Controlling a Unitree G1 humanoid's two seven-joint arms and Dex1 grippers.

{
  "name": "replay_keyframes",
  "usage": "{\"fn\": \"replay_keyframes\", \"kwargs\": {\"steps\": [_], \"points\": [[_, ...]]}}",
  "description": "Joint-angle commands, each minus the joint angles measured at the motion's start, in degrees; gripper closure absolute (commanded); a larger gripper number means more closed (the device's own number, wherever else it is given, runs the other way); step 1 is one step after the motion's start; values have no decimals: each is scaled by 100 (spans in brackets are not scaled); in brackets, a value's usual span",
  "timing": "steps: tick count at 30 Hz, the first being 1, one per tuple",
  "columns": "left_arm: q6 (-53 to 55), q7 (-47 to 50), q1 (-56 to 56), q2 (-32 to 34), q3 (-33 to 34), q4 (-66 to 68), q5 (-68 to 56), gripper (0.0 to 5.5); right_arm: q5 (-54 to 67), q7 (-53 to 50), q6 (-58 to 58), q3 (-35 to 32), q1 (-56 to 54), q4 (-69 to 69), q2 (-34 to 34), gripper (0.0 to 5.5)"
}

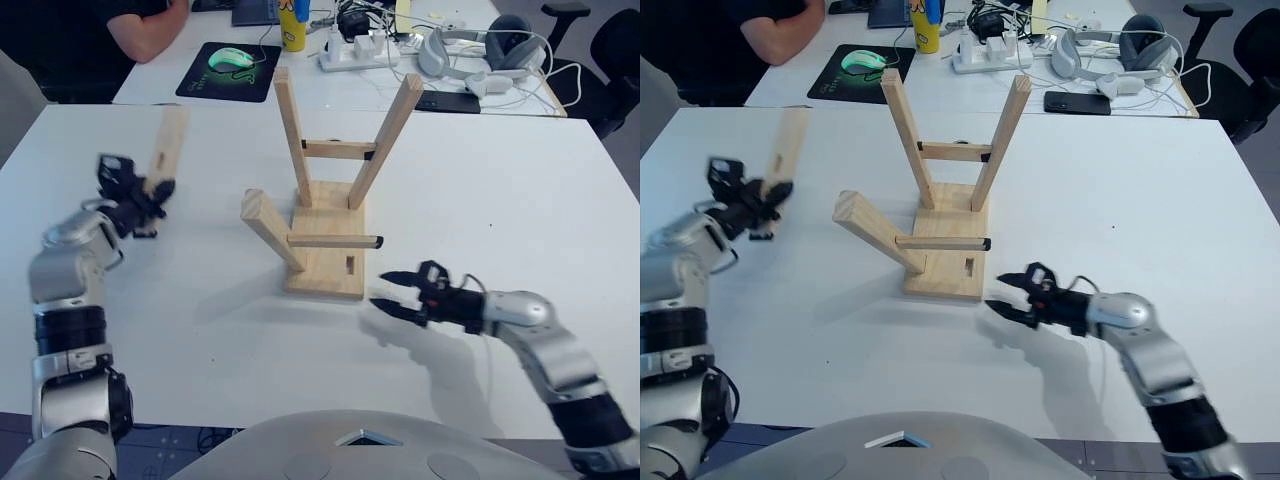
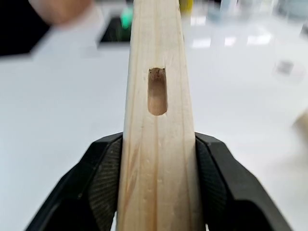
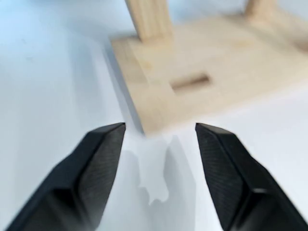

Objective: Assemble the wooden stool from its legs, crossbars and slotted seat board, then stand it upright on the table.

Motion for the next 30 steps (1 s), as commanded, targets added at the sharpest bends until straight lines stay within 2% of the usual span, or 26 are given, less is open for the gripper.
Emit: {"fn": "replay_keyframes", "kwargs": {"steps": [1, 4, 8, 11, 14, 19, 22, 30], "points": [[233, -805, -653, 311, 457, -811, -1091, 343, 1263, 323, 685, -1472, -521, 330, -384, 212], [664, -1275, -1210, 504, 490, -1228, -1903, 343, 2533, 196, 1492, -2108, -1324, 268, -345, 162], [1346, -1553, -2284, 740, 217, -1378, -2609, 343, 4072, -155, 2260, -2483, -2438, 248, -174, 95], [1621, -1847, -3071, 635, -82, -1074, -2929, 343, 4838, -559, 2511, -2421, -3198, 369, 154, 51], [1899, -2163, -3644, 371, -422, -771, -3219, 343, 4755, -793, 2330, -2059, -3955, 633, 646, 13], [2548, -2718, -4070, 22, -813, -154, -3662, 343, 4777, -864, 2081, -1862, -4769, 1097, 1350, 10], [2528, -3154, -4197, -52, -1127, 245, -3482, 343, 4995, -892, 2103, -1889, -4999, 1224, 1661, 10], [2405, -3754, -4038, -151, -1598, 180, -3142, 343, 5183, -950, 2219, -1878, -5285, 1584, 1954, 10]]}}
